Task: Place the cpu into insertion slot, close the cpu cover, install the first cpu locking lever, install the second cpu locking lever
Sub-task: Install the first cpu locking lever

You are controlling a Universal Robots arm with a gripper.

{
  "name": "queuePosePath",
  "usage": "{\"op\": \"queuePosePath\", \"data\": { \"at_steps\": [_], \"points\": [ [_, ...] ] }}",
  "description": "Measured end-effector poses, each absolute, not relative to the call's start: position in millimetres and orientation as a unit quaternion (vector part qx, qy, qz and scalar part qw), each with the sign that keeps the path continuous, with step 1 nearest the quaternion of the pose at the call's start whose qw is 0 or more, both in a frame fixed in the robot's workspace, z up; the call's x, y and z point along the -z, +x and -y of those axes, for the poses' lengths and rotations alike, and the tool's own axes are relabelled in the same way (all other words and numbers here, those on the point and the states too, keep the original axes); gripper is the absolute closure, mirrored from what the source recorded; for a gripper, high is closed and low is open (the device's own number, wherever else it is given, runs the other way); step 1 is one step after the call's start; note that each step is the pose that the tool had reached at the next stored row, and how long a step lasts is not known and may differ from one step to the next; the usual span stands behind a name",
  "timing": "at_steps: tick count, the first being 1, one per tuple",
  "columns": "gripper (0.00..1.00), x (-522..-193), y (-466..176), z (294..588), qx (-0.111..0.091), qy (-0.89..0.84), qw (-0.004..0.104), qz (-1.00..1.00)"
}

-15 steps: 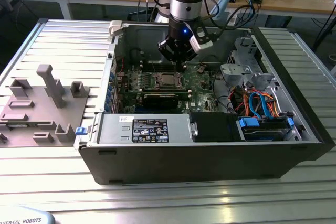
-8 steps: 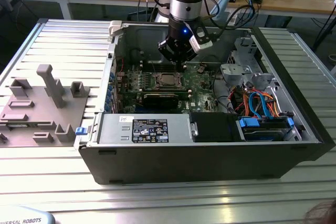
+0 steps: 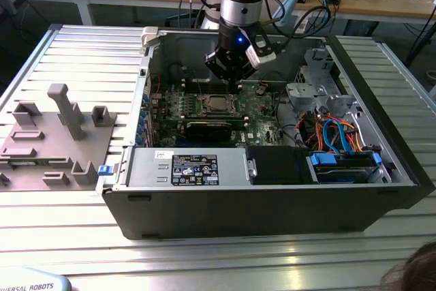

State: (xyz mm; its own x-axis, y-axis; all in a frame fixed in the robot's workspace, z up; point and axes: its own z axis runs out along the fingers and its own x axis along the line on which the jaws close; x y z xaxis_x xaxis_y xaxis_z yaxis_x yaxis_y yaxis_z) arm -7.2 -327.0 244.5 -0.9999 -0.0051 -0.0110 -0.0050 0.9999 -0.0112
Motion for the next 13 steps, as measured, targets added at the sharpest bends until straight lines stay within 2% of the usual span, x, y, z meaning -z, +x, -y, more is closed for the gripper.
{"op": "queuePosePath", "data": {
  "at_steps": [13],
  "points": [
    [0.89,-249.6,-7.2,326.9,0.005,-0.003,0.006,-1.000]
  ]
}}
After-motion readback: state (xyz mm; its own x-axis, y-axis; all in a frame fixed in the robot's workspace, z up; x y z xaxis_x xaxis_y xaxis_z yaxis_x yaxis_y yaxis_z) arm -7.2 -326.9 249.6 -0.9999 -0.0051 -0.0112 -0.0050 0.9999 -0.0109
